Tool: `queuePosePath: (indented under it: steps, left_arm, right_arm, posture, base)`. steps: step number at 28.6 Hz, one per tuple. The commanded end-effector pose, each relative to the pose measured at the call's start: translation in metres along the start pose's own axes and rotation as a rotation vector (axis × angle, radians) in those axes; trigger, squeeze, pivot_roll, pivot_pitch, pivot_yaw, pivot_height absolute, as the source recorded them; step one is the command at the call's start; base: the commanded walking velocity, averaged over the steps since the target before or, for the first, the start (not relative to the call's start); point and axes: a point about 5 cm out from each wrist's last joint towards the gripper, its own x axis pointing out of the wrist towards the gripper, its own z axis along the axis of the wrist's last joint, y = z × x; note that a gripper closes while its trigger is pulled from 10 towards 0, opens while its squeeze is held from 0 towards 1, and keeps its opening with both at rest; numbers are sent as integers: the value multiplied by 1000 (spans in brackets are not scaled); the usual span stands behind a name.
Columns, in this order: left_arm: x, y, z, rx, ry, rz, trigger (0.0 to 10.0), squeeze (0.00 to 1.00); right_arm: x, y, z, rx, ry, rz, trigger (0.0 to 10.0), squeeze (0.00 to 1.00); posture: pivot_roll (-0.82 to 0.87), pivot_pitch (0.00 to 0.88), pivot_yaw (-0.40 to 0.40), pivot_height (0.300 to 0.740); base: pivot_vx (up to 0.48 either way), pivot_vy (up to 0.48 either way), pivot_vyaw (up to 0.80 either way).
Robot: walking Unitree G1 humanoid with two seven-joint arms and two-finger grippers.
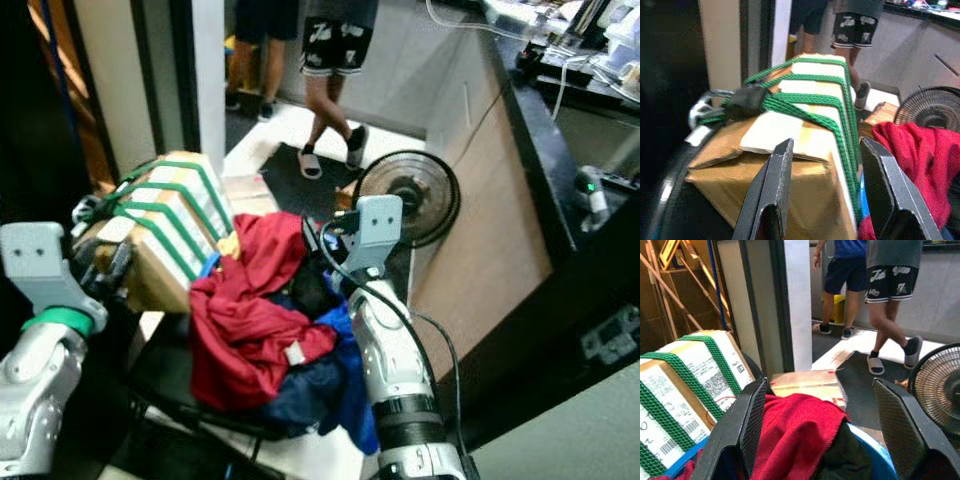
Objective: Clothes washing
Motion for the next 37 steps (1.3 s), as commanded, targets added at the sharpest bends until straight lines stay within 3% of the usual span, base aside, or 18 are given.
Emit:
queuePosePath:
  steps: [1, 7, 8, 9, 10, 19, 20, 21, 22, 24, 26, 27, 28, 29, 33, 37]
  left_arm:
    - [-2, 0, -2, 8, 8, 7, 10000, 0]
    - [-2, 2, -2, 16, 2, 13, 10000, 0]
    - [-2, 2, -2, 17, 2, 13, 10000, 0]
    - [-2, 2, -2, 17, 2, 13, 10000, 0]
    - [-2, 2, -2, 18, 1, 14, 10000, 0]
    - [-3, 2, -3, 17, 5, 7, 10000, 0]
    - [-4, 1, -4, 16, 9, -1, 10000, 0]
    - [-4, 1, -4, 16, 9, -1, 10000, 0]
    - [-5, -1, -4, 14, 14, -11, 10000, 0]
    - [-5, -1, -4, 14, 14, -11, 10000, 0]
    - [-7, -5, -5, 12, 28, -43, 10000, 0]
    - [-8, -6, -5, 10, 34, -55, 10000, 0]
    - [-8, -6, -5, 10, 34, -55, 10000, 0]
    - [-10, -7, -6, 8, 40, -67, 10000, 0]
    - [-14, -10, -7, 4, 51, -85, 10000, 0]
    - [-15, -10, -7, 3, 52, -87, 10000, 0]
  right_arm:
    - [-1, 0, -7, 2, 36, 8, 10000, 0]
    - [16, -3, -10, -73, 112, 61, 10000, 39]
    - [18, -6, -8, -68, 106, 51, 10000, 886]
    - [18, -6, -8, -68, 106, 51, 10000, 886]
    - [21, -9, -5, -59, 105, 53, 10000, 1000]
    - [21, -16, -11, -125, 178, 81, 10000, 1000]
    - [18, -23, -18, -186, 224, 65, 10000, 1000]
    - [18, -23, -18, -186, 224, 65, 10000, 1000]
    - [15, -35, -24, -243, 263, 15, 10000, 1000]
    - [15, -35, -24, -243, 263, 15, 10000, 1000]
    - [9, -62, -31, -319, 334, -81, 10000, 1000]
    - [6, -70, -34, -342, 371, -88, 10000, 906]
    - [6, -70, -34, -342, 371, -88, 10000, 906]
    - [2, -73, -40, -373, 413, -59, 10000, 16]
    - [-6, -71, -50, -447, 470, 38, 10000, 0]
    - [-8, -70, -52, -466, 475, 57, 10000, 0]
  posture:
    - [96, 0, -73, 740]
    - [93, 0, -79, 740]
    - [93, 0, -79, 740]
    - [93, 0, -79, 740]
    - [93, 0, -79, 740]
    - [93, 0, -79, 740]
    - [90, 5, -84, 740]
    - [90, 5, -84, 740]
    - [91, 12, -81, 740]
    - [91, 12, -81, 740]
    - [90, 51, -66, 740]
    - [90, 51, -66, 740]
    - [90, 51, -66, 740]
    - [91, 59, -64, 740]
    - [93, 76, -66, 740]
    - [93, 79, -68, 740]
  base:
    - [0, 0, 0]
    - [0, 0, 0]
    - [0, 0, 0]
    - [0, 0, 0]
    - [0, 0, 0]
    - [0, 0, 0]
    - [0, 0, 0]
    - [0, 0, 0]
    - [0, 0, 0]
    - [0, 0, 0]
    - [0, 0, 0]
    - [0, 0, 0]
    - [0, 0, 0]
    - [0, 0, 0]
    - [0, 0, 0]
    - [0, 0, 0]
